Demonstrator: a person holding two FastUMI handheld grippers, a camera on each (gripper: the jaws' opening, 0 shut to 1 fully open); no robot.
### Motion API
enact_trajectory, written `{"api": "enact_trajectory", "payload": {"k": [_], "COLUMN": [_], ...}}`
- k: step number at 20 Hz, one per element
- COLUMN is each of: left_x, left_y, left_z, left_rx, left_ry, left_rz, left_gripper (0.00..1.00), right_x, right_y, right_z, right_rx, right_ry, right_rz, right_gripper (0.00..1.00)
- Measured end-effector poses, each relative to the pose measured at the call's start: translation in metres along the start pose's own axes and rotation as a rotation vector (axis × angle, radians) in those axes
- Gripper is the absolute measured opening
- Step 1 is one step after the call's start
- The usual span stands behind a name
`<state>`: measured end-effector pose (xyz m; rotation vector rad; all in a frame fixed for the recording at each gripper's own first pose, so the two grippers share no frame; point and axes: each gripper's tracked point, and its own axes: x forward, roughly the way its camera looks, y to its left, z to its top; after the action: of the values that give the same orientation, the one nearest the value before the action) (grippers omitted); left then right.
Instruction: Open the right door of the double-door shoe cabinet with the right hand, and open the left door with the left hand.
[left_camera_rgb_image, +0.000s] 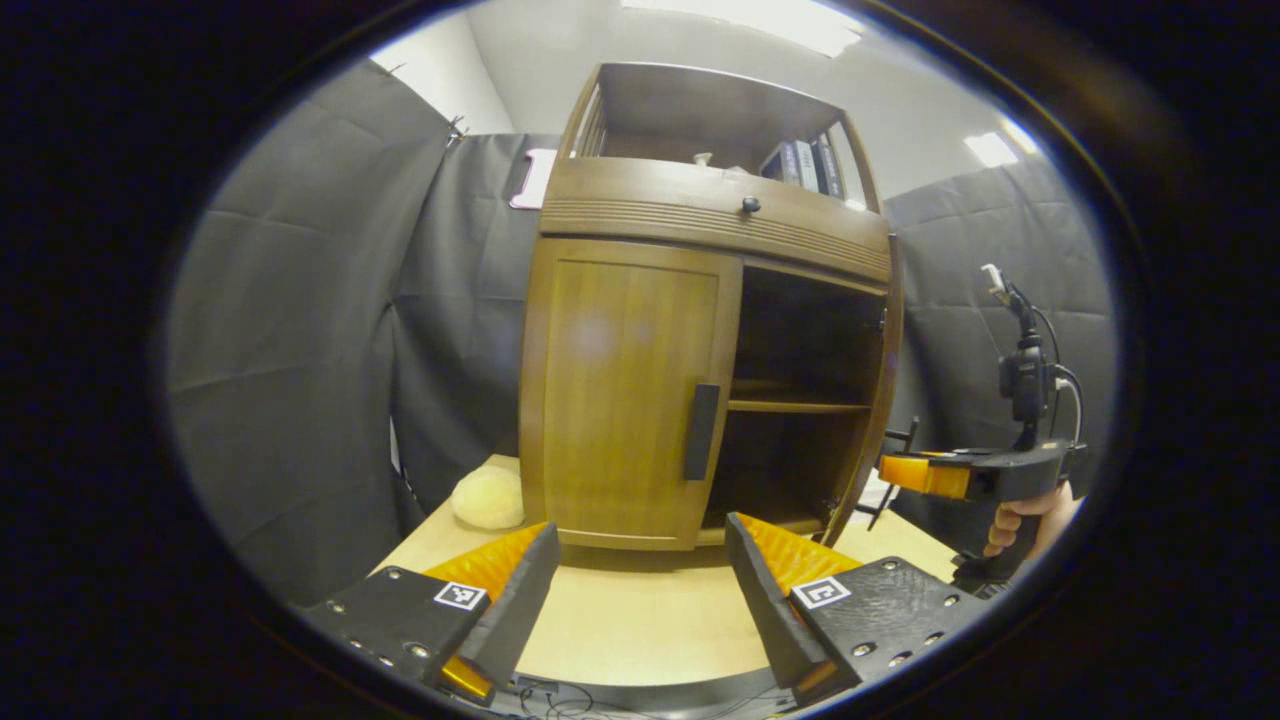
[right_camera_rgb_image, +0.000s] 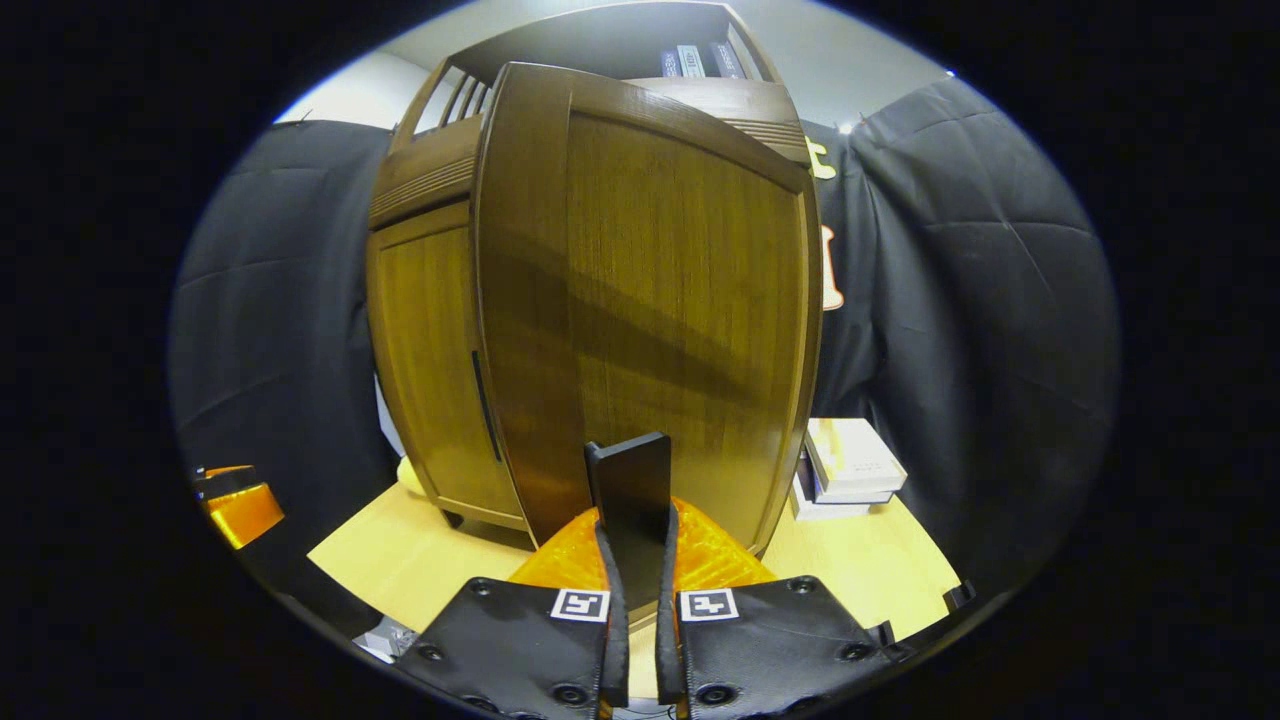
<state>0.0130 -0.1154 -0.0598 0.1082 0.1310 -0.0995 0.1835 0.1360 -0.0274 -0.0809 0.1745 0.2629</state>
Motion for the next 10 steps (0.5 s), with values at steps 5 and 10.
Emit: {"api": "enact_trajectory", "payload": {"k": [5, 10], "left_x": [-0.020, -0.059], "left_y": [-0.062, -0.110], "left_z": [-0.006, -0.008], "left_rx": [-0.026, 0.015], "left_ry": [0.017, 0.013], "left_rz": [0.040, 0.080], "left_gripper": [0.94, 0.94], "right_x": [-0.001, -0.004], "right_y": [0.000, -0.003], "right_z": [0.006, 0.006], "right_rx": [0.004, 0.001], "right_ry": [-0.006, -0.009], "right_rz": [0.066, 0.133], "right_gripper": [0.12, 0.08]}}
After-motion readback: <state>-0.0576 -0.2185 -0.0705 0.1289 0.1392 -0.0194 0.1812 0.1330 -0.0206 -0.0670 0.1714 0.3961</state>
